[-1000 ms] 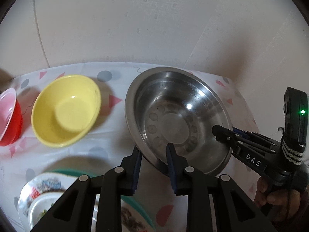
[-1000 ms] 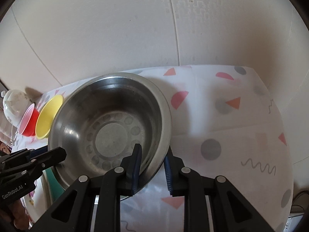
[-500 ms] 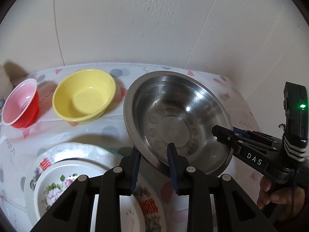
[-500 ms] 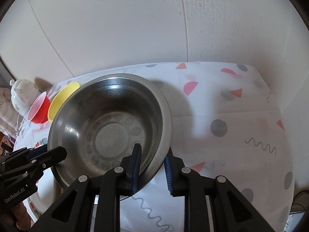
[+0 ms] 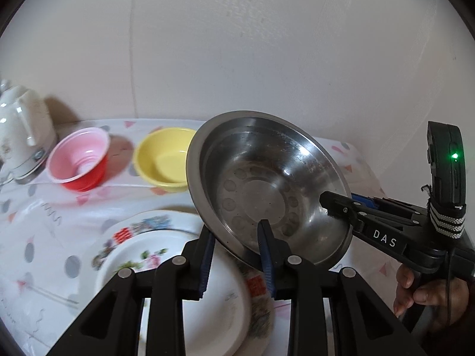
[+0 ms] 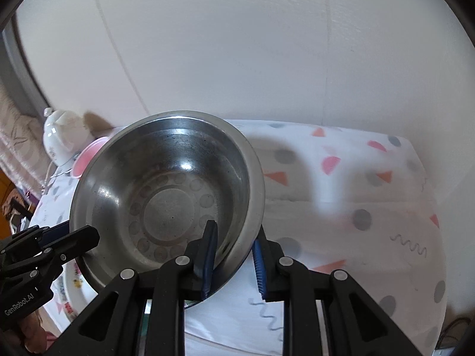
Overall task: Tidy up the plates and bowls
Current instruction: 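Lift the steel bowl with both grippers and carry it toward the kettle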
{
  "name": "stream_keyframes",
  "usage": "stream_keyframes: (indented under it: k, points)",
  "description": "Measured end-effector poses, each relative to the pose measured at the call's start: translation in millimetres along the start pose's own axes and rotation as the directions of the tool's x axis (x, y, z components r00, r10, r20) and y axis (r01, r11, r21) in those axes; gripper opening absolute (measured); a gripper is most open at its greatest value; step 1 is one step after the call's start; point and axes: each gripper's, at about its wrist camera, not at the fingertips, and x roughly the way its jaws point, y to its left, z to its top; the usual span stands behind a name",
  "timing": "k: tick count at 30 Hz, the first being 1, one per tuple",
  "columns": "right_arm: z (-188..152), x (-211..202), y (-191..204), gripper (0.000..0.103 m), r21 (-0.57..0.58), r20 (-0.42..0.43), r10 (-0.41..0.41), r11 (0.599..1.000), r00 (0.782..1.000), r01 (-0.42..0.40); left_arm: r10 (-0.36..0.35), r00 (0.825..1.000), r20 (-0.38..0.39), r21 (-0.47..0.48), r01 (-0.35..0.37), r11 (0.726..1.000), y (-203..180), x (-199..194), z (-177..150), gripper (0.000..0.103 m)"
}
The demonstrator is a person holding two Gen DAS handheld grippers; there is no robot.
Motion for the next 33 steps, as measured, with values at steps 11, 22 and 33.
stream_keyframes:
  k: [11,22,33]
  points:
    - [-1,4,84,0.023,-0.086,0.002,0.048,0.995,0.999,-0.048,0.026,0.999,0.047,-0.056,-0.024,0.998,71,-53,-21,0.030]
    - [-6,27,194,0.023,-0.194,-0.045,0.129,0.972,0.991,-0.135,0.104,0.993,0.056,-0.154,-0.095,0.984,173,-100,-53,0.030]
    - [-29,68,283,0.023,-0.257,-0.141,0.165,0.946,0.976,-0.197,0.148,0.989,-0.003,-0.227,-0.145,0.963,257,-107,-86,0.032]
